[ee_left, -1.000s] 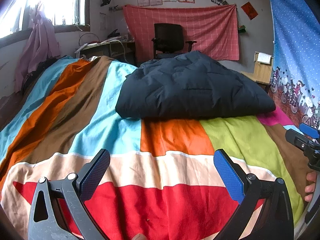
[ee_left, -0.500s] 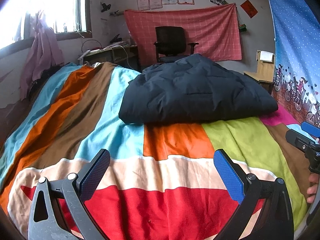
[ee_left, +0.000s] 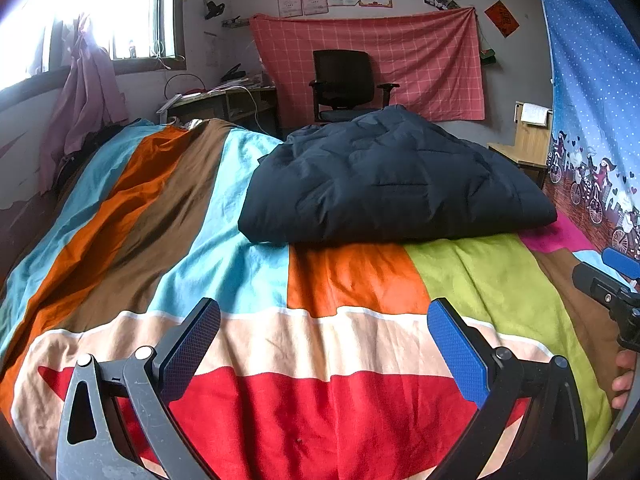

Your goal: Fold large clothes

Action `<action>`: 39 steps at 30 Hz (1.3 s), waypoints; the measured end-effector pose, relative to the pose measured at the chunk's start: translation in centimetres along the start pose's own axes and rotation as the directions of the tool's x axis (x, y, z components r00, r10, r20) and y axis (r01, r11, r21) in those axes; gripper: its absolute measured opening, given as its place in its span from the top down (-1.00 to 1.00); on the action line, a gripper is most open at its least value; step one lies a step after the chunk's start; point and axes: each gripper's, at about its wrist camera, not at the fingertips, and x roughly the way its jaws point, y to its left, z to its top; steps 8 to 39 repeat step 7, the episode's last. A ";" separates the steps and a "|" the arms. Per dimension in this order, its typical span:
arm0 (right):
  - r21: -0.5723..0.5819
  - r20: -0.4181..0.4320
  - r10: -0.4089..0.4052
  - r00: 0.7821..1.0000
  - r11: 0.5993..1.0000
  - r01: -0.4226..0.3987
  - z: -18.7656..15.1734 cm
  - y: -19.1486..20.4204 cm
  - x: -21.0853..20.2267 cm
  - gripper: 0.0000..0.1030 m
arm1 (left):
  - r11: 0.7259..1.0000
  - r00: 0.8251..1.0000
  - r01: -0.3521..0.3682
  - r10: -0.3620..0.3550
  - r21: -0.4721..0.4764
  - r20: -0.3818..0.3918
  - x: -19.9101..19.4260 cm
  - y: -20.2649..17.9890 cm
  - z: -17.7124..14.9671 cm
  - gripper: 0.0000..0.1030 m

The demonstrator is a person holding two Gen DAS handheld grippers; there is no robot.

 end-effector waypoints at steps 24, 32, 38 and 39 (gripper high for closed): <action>0.001 -0.001 -0.001 1.000 1.000 0.001 0.0 0.0 0.0 -1.00 | 1.000 1.000 0.001 -0.001 -0.003 -0.011 0.1 0.0 -0.1 -0.97; 0.001 -0.001 -0.001 1.000 1.000 0.001 0.0 0.0 0.0 -1.00 | 1.000 1.000 0.001 -0.001 -0.003 -0.011 0.1 0.0 -0.1 -0.97; 0.001 -0.001 -0.001 1.000 1.000 0.001 0.0 0.0 0.0 -1.00 | 1.000 1.000 0.001 -0.001 -0.003 -0.011 0.1 0.0 -0.1 -0.97; 0.001 -0.001 -0.001 1.000 1.000 0.001 0.0 0.0 0.0 -1.00 | 1.000 1.000 0.001 -0.001 -0.003 -0.011 0.1 0.0 -0.1 -0.97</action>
